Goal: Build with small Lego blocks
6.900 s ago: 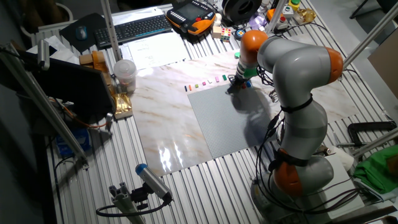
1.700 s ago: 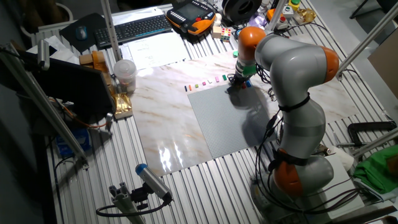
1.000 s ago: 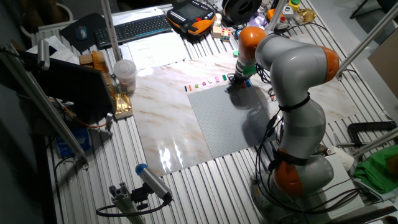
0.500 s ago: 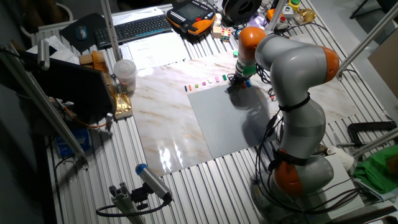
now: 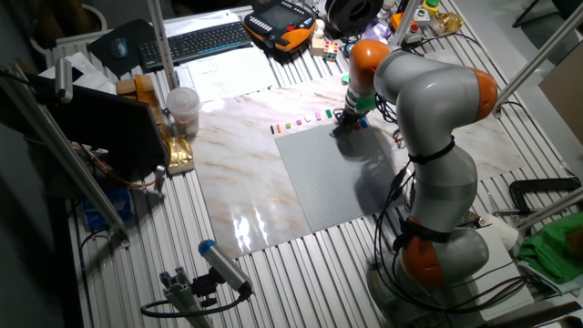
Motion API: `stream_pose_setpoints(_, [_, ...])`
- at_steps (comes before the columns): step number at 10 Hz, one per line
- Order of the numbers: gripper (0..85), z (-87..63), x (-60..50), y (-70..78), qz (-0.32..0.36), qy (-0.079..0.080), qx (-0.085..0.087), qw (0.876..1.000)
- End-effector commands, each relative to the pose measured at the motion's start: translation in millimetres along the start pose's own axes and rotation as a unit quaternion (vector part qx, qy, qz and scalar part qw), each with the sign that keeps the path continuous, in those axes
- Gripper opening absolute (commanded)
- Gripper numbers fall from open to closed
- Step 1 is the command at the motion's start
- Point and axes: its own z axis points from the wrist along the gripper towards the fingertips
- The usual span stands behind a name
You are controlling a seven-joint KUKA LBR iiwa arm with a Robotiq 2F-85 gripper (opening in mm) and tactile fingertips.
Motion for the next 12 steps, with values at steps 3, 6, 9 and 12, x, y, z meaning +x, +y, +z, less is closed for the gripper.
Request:
stream_pose_setpoints(3, [20.3, -0.7, -0.7, 0.4, 0.002, -0.003, -0.001, 1.0])
stream_pose_setpoints(6, [30.0, -0.7, -0.7, 0.6, 0.005, -0.007, 0.002, 1.0])
stream_pose_setpoints(9, [29.0, -1.0, -1.0, 0.7, 0.005, -0.007, 0.002, 1.0])
stream_pose_setpoints(12, [28.3, -2.0, -1.4, 1.4, 0.005, -0.006, 0.002, 1.0])
